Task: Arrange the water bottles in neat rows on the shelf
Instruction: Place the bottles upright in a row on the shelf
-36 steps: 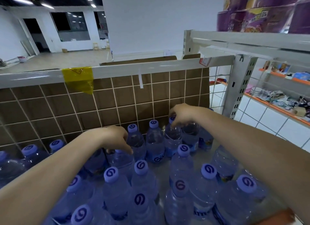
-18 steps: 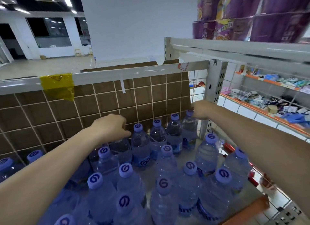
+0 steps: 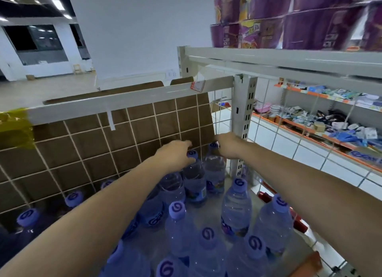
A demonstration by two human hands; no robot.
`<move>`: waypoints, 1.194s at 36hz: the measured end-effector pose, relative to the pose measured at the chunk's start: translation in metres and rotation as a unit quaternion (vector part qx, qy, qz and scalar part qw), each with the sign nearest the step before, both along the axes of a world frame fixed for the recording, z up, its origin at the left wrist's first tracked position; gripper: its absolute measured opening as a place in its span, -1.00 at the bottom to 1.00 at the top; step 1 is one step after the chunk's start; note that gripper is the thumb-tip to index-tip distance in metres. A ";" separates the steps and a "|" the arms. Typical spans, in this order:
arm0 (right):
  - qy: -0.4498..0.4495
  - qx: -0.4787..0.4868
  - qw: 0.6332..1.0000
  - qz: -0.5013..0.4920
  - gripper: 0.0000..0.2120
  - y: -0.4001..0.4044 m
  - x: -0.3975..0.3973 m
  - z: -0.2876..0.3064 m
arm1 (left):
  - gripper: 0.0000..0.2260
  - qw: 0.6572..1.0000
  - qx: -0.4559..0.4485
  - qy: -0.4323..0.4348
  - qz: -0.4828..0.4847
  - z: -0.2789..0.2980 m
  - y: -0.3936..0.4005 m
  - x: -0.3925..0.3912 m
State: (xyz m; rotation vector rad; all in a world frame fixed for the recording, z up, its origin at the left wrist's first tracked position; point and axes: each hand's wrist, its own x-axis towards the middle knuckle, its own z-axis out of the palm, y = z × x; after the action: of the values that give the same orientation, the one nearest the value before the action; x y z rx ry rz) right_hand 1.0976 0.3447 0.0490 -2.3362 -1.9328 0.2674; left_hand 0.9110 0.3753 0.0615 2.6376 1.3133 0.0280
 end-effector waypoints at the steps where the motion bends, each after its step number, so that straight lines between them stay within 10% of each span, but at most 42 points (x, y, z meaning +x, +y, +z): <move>1: 0.007 0.001 1.000 0.004 -0.65 0.001 0.000 -0.001 | -0.47 1.000 -0.007 0.003 -0.003 -0.003 0.002 0.004; 18: -0.004 -0.039 0.995 0.097 -0.58 0.006 0.001 0.012 | -0.79 0.996 -0.030 -0.018 0.076 -0.021 0.013 0.029; 37: -0.076 0.025 0.995 0.061 -0.47 -0.010 -0.012 0.017 | -0.59 0.999 0.026 -0.014 0.033 -0.002 0.004 0.000; 43: -0.011 0.158 0.981 0.111 -0.80 -0.019 -0.056 0.040 | -0.74 0.997 0.041 -0.024 0.053 0.031 -0.010 -0.045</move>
State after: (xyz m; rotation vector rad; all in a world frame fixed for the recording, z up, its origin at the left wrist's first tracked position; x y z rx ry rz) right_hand 1.0414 0.3259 0.0891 -1.9371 -2.0695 -0.0491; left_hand 0.8659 0.3655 0.0925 2.6137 1.4645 0.1629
